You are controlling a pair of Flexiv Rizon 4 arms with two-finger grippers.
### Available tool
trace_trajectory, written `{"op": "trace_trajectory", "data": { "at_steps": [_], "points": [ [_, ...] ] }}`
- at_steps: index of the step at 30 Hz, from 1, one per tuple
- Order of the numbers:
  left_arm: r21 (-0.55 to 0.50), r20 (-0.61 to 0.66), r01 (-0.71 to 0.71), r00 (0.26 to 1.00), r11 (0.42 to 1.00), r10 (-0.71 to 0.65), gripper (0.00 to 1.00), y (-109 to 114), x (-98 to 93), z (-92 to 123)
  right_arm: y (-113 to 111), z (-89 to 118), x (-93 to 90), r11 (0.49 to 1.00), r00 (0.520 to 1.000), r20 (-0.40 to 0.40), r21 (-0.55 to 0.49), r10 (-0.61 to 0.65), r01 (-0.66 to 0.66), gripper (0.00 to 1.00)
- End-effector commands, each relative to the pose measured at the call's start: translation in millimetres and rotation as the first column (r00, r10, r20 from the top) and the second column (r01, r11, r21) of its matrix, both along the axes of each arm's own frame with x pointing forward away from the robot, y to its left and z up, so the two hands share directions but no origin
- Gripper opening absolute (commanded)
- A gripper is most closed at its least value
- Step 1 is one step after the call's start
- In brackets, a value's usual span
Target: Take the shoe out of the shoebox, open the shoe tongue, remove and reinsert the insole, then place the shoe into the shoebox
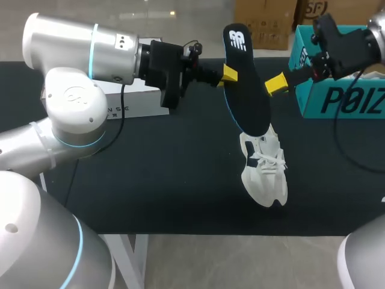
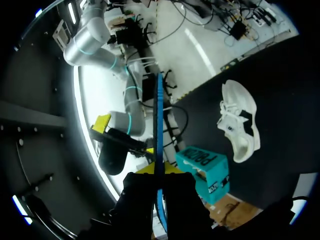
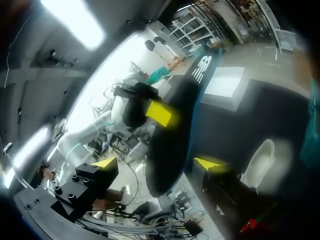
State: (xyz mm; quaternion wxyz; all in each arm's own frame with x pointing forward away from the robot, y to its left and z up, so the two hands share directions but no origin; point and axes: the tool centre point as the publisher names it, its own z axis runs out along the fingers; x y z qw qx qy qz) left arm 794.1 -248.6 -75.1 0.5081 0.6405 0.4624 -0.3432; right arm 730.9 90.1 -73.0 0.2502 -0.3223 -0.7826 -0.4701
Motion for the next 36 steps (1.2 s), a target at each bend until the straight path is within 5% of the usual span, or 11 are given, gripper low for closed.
{"op": "trace_trajectory", "data": {
  "at_steps": [1, 7, 33, 36],
  "points": [
    [0.001, 0.002, -0.001, 1.0, 1.0, 0.001, 0.0, -1, 0.3, 0, -4, 1, 15.9, 1.0, 1.0, -0.001, -0.008, 0.001, -0.001, 1.0],
    [0.001, 0.002, -0.001, 1.0, 1.0, 0.001, 0.0, -1, 0.3, 0, -9, 4, 22.5, 1.0, 1.0, 0.0, 0.006, -0.025, 0.025, 1.0],
    [0.001, 0.002, -0.001, 1.0, 1.0, 0.001, 0.0, -1, 0.3, 0, 37, 1, 49.1, 1.0, 1.0, -0.014, 0.018, 0.001, -0.001, 1.0],
    [0.001, 0.002, -0.001, 1.0, 1.0, 0.001, 0.0, -1, 0.3, 0, 37, 0, 51.7, 1.0, 1.0, -0.016, 0.018, 0.001, -0.001, 0.73]
  ]
}}
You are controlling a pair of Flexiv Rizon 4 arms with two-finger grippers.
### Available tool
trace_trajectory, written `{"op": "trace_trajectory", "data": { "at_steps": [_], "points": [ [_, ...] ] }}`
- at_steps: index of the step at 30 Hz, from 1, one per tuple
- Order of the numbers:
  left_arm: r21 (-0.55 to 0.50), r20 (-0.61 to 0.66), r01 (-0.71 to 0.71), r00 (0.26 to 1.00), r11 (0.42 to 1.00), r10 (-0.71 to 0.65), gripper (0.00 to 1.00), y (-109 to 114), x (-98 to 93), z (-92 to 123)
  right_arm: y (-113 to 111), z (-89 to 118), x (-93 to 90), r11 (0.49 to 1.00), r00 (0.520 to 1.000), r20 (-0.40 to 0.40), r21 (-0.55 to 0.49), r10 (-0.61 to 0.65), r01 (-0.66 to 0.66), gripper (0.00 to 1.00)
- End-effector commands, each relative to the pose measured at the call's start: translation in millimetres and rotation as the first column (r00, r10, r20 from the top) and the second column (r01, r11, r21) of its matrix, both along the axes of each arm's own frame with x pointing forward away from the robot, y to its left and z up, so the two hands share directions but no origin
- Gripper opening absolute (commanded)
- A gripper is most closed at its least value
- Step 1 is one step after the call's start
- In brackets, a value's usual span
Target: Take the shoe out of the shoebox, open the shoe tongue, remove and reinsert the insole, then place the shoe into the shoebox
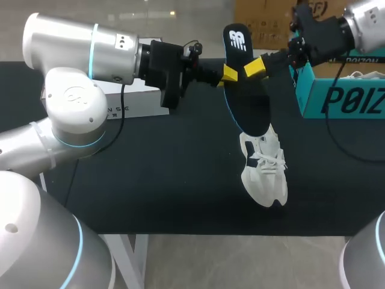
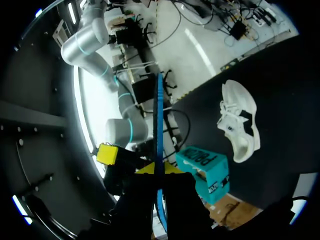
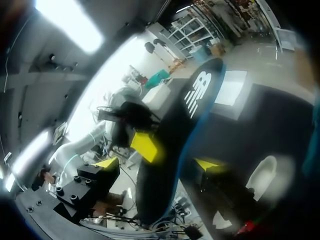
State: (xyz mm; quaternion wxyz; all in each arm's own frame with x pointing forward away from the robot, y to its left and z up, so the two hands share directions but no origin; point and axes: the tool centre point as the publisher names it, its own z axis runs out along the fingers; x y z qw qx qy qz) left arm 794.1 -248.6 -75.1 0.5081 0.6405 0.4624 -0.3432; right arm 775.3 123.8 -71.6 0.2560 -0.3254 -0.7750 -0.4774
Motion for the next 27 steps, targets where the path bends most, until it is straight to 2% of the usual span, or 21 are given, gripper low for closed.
{"op": "trace_trajectory", "data": {
  "at_steps": [1, 2, 4, 6, 9, 18, 21, 26, 27],
  "points": [
    [0.001, 0.002, -0.001, 1.0, 1.0, 0.001, 0.0, -1, 0.3, 0, 3, -2, 7.7, 1.0, 1.0, -0.007, -0.003, 0.009, -0.009, 0.69],
    [0.001, 0.002, -0.001, 1.0, 1.0, 0.001, 0.0, -1, 0.3, 0, 3, -3, 7.9, 1.0, 1.0, -0.008, -0.004, 0.009, -0.009, 0.64],
    [0.001, 0.002, -0.001, 1.0, 1.0, 0.001, 0.0, -1, 0.3, 0, 3, -5, 8.7, 1.0, 1.0, -0.012, -0.006, 0.008, -0.008, 0.64],
    [0.001, 0.002, -0.001, 1.0, 1.0, 0.001, 0.0, -1, 0.3, 0, 3, -6, 9.7, 1.0, 1.0, -0.014, -0.007, 0.007, -0.007, 0.53],
    [0.001, 0.002, -0.001, 1.0, 1.0, 0.001, 0.0, -1, 0.3, 0, 2, -7, 10.0, 1.0, 1.0, -0.017, -0.008, 0.006, -0.006, 0.45],
    [0.001, 0.002, -0.001, 1.0, 1.0, 0.001, 0.0, -1, 0.3, 0, -2, -13, 13.6, 1.0, 1.0, -0.029, -0.006, -0.003, 0.003, 0.46],
    [0.001, 0.002, -0.001, 1.0, 1.0, 0.001, 0.0, -1, 0.3, 0, -2, -14, 14.2, 1.0, 0.999, -0.032, -0.004, -0.006, 0.006, 0.42],
    [0.001, 0.002, -0.001, 1.0, 1.0, 0.001, 0.0, -1, 0.3, 0, -2, -15, 15.1, 1.0, 0.999, -0.035, -0.001, -0.01, 0.01, 0.0],
    [0.001, 0.002, -0.001, 1.0, 1.0, 0.001, 0.0, -1, 0.3, 0, -2, -15, 15.2, 1.0, 0.999, -0.035, -0.001, -0.011, 0.011, 0.0]
  ]
}}
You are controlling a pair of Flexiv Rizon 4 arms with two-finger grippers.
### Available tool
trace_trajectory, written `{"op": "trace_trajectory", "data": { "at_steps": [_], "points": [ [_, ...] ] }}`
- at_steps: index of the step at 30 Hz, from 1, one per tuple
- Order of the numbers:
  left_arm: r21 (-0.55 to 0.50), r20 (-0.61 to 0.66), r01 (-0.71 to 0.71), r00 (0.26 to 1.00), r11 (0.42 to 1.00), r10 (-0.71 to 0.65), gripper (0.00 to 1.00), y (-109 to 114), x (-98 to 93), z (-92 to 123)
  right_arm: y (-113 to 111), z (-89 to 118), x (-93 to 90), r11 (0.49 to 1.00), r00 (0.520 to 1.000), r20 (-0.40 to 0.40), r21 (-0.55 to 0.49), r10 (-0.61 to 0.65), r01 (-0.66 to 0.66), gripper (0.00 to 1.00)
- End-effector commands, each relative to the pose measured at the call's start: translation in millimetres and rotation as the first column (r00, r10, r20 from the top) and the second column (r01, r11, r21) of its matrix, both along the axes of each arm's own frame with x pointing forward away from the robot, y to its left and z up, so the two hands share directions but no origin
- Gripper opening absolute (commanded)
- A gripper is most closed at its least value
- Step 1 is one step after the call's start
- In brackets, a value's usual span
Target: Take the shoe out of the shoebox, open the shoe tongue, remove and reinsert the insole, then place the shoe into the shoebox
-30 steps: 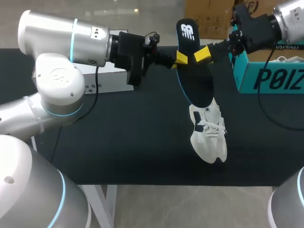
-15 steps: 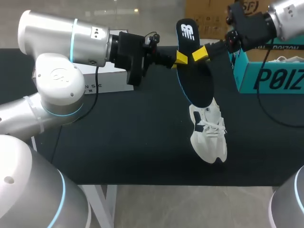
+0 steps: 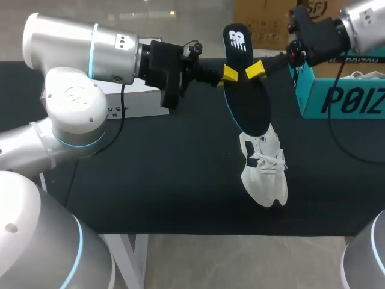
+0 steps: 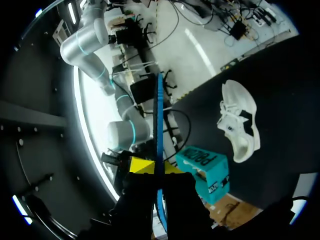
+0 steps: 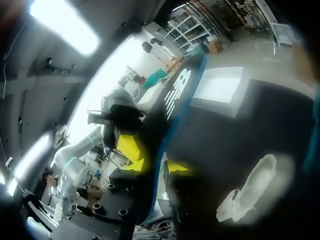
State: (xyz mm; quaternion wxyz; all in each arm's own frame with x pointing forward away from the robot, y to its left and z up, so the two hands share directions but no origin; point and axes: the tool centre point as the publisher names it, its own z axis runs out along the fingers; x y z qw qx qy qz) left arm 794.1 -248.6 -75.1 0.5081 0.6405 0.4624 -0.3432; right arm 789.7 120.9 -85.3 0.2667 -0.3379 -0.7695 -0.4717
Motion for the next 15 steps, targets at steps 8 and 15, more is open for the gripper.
{"op": "trace_trajectory", "data": {
  "at_steps": [8, 15],
  "points": [
    [0.001, 0.002, -0.001, 1.0, 1.0, 0.001, 0.0, -1.4, 0.3, -0.4, 1.1, -1.8, 3.1, 1.0, 1.0, 0.001, 0.01, -0.008, 0.008, 0.0],
    [0.001, 0.002, -0.001, 1.0, 1.0, 0.001, 0.0, -1.4, 0.3, -0.4, -0.4, -2.0, 2.8, 1.0, 1.0, -0.002, 0.027, -0.014, 0.014, 0.0]
  ]
}}
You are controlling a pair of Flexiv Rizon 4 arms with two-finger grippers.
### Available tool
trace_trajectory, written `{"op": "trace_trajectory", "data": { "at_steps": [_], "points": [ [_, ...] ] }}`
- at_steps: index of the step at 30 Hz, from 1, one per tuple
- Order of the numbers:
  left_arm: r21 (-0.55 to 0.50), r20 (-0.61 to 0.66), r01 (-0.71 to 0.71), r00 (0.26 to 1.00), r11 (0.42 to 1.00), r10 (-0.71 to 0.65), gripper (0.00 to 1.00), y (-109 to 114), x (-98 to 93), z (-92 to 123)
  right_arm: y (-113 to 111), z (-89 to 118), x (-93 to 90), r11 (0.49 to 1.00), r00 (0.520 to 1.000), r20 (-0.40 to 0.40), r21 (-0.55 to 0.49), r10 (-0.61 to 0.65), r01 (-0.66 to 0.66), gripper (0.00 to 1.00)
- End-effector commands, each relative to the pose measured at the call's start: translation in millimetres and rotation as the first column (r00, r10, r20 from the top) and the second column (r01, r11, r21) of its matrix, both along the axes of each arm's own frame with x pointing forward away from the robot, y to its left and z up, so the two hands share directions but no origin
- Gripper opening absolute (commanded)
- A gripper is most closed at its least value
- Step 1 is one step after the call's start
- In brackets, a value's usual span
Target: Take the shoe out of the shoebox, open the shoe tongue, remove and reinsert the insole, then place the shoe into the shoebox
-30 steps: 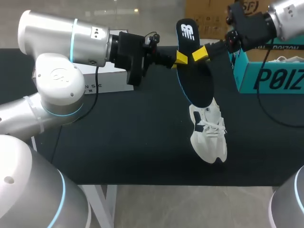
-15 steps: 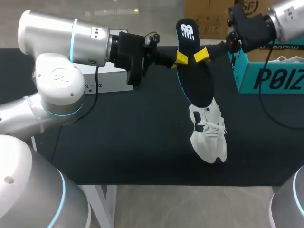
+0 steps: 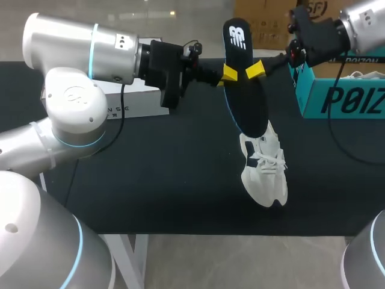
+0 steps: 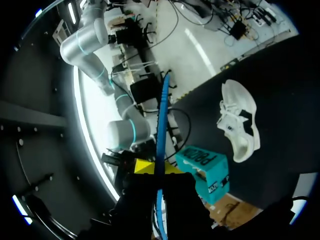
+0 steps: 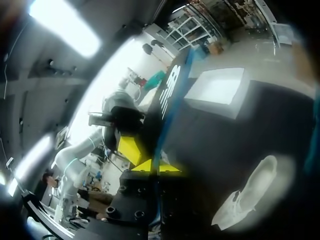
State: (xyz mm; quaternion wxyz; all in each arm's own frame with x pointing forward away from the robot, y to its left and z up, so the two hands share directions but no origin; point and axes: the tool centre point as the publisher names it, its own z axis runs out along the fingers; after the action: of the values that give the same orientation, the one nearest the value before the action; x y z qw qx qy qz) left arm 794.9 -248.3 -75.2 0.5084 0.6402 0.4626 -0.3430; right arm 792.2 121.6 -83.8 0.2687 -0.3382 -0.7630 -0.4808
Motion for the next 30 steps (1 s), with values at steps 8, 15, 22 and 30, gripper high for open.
{"op": "trace_trajectory", "data": {
  "at_steps": [8, 15, 22, 30],
  "points": [
    [0.001, 0.002, 0.0, 1.0, 1.0, 0.0, 1.0, -2, -0.5, 0, -9, -4, 0.8, 1.0, 1.0, -0.006, 0.005, -0.029, 0.029, 0.0],
    [0.001, 0.002, 0.0, 1.0, 1.0, 0.0, 1.0, -2, -0.5, 0, -20, -6, 3.4, 0.998, 0.998, -0.005, -0.013, -0.069, 0.069, 0.0],
    [0.001, 0.002, 0.0, 1.0, 1.0, 0.0, 1.0, -2, -0.5, 0, -36, -11, 4.2, 0.992, 0.994, 0.001, -0.072, -0.108, 0.108, 0.0],
    [0.016, -0.115, -0.039, 0.993, 0.999, 0.041, 1.0, 49, 5.0, -7, -50, -9, -5.8, 0.985, 0.992, 0.027, -0.124, -0.12, 0.122, 0.0]
  ]
}}
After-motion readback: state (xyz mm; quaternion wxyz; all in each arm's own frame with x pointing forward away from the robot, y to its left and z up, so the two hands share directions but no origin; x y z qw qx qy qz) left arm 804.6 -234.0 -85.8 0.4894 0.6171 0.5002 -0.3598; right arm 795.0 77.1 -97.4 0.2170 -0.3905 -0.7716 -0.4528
